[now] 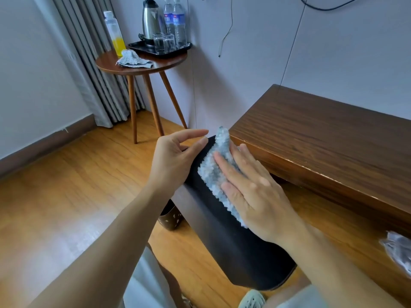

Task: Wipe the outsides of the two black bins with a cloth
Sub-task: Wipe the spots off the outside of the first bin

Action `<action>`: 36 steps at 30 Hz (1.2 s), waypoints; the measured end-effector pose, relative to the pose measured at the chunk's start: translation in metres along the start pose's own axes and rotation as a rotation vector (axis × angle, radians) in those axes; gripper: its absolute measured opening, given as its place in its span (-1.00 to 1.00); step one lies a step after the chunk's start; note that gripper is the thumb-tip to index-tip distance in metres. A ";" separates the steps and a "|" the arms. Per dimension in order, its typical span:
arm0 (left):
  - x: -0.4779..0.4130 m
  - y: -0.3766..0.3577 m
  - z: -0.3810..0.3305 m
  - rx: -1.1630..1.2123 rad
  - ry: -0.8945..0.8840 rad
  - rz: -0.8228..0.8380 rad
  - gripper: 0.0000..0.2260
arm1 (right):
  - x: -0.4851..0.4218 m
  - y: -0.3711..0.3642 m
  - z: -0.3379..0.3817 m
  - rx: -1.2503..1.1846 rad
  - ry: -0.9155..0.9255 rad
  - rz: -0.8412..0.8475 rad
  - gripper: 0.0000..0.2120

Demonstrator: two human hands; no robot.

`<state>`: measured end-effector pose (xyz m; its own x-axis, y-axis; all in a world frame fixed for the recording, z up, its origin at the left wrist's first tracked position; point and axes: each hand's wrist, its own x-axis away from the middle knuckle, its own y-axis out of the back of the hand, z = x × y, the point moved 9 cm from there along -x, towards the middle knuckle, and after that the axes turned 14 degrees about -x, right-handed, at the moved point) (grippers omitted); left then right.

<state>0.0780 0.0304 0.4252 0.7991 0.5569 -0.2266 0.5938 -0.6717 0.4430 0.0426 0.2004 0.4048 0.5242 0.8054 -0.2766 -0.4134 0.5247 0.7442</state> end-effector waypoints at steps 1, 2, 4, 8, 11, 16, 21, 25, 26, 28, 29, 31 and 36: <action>-0.004 0.001 0.000 0.018 -0.006 0.004 -0.83 | 0.000 0.000 0.004 0.014 0.026 0.025 -0.47; -0.009 0.003 0.000 0.032 -0.014 0.002 -0.84 | 0.005 -0.002 0.012 0.035 0.071 0.051 -0.46; -0.019 0.009 -0.001 0.023 -0.038 -0.009 -0.85 | 0.027 -0.012 0.029 0.103 0.191 0.096 -0.47; -0.032 0.002 0.001 0.004 -0.062 0.100 -0.82 | 0.046 -0.021 0.033 0.174 0.332 0.145 -0.48; -0.031 -0.010 0.003 0.117 -0.053 0.213 -0.77 | 0.003 -0.003 0.008 0.069 0.173 0.111 -0.50; -0.041 0.000 0.010 0.237 -0.020 0.121 -0.76 | -0.017 0.013 0.007 -0.099 0.042 0.145 -0.49; -0.050 0.016 0.018 0.224 -0.009 0.102 -0.76 | 0.042 -0.009 0.045 0.089 0.338 0.278 -0.52; -0.040 -0.005 0.008 0.271 -0.047 0.270 -0.67 | 0.004 0.005 0.024 0.020 0.220 0.208 -0.55; -0.037 -0.009 0.005 0.298 -0.055 0.296 -0.64 | -0.012 0.014 0.014 -0.034 0.147 0.157 -0.55; -0.034 -0.014 0.003 0.338 -0.064 0.311 -0.63 | -0.036 0.032 0.000 -0.120 0.058 0.054 -0.56; -0.034 -0.015 0.003 0.349 -0.064 0.305 -0.66 | -0.043 0.037 -0.002 -0.146 0.054 0.015 -0.57; -0.034 -0.013 0.007 0.351 -0.065 0.291 -0.71 | -0.048 0.045 0.002 -0.165 0.108 -0.069 -0.59; -0.030 -0.016 0.009 0.298 -0.094 0.320 -0.66 | -0.036 0.081 0.033 -0.059 0.329 -0.405 -0.56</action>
<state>0.0453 0.0205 0.4172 0.9439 0.2603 -0.2030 0.3054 -0.9222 0.2374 0.0146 0.2048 0.4953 0.3931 0.5740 -0.7183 -0.2726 0.8189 0.5051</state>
